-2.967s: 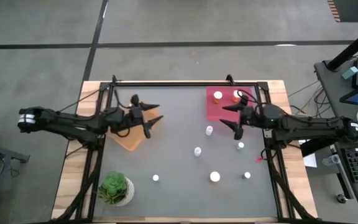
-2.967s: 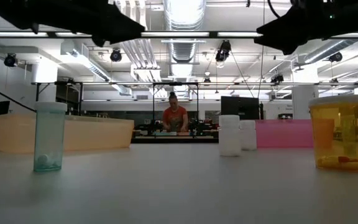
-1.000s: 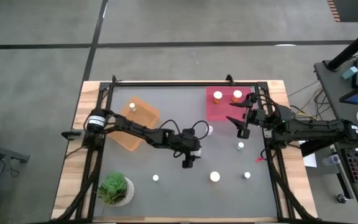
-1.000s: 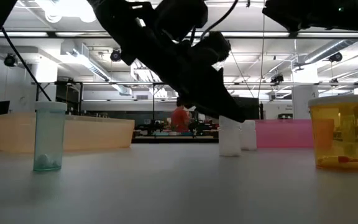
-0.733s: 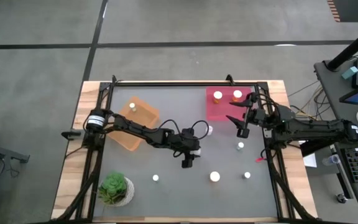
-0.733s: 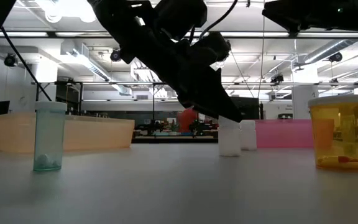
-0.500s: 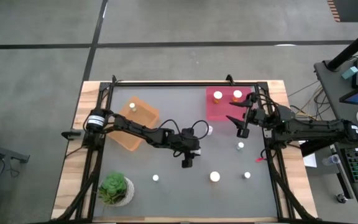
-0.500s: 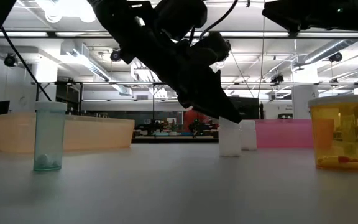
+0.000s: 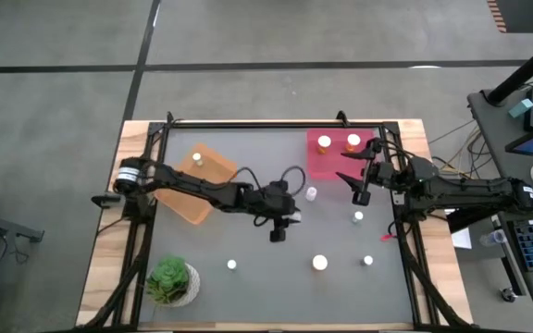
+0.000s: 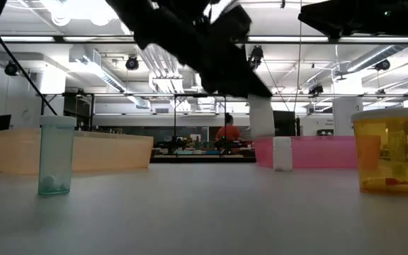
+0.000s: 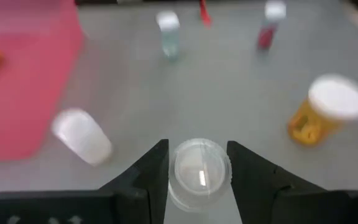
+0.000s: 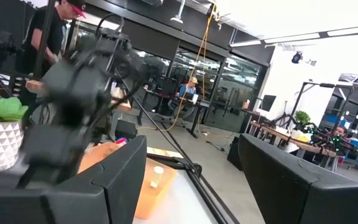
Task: Pick and place medicine bottles into bin by pill shape (circle, oval)
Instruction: Put the transparent tablet bottle into the orange bin
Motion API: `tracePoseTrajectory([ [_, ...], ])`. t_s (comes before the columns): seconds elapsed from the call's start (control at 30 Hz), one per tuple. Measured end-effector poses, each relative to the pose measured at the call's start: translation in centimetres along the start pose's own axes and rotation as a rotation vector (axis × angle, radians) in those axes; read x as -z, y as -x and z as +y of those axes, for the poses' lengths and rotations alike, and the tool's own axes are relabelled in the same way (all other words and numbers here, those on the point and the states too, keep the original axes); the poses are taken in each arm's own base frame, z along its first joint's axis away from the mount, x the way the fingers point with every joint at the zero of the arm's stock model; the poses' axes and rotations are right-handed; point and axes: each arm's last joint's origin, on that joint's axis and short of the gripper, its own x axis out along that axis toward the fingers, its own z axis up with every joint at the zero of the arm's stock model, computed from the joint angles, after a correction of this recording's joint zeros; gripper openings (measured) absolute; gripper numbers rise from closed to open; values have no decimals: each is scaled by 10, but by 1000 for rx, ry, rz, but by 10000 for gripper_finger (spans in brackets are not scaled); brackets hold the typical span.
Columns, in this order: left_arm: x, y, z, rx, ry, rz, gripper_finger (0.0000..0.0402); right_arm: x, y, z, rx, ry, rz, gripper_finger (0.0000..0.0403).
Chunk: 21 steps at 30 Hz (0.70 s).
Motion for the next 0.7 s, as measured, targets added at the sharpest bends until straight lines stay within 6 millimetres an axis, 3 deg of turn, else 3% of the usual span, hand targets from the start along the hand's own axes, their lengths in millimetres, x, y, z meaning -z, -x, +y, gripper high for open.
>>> tracePoseTrajectory([
  [0.17,-34,40,11,16,12,-138,122,-1,0,0,2,-5,-2,247],
  [0.43,-85,109,11,78,-56,-461,124,-1,0,0,6,-3,2,247],
  [0.7,-117,157,14,73,-43,-801,124,0,0,-1,15,0,7,247],
])
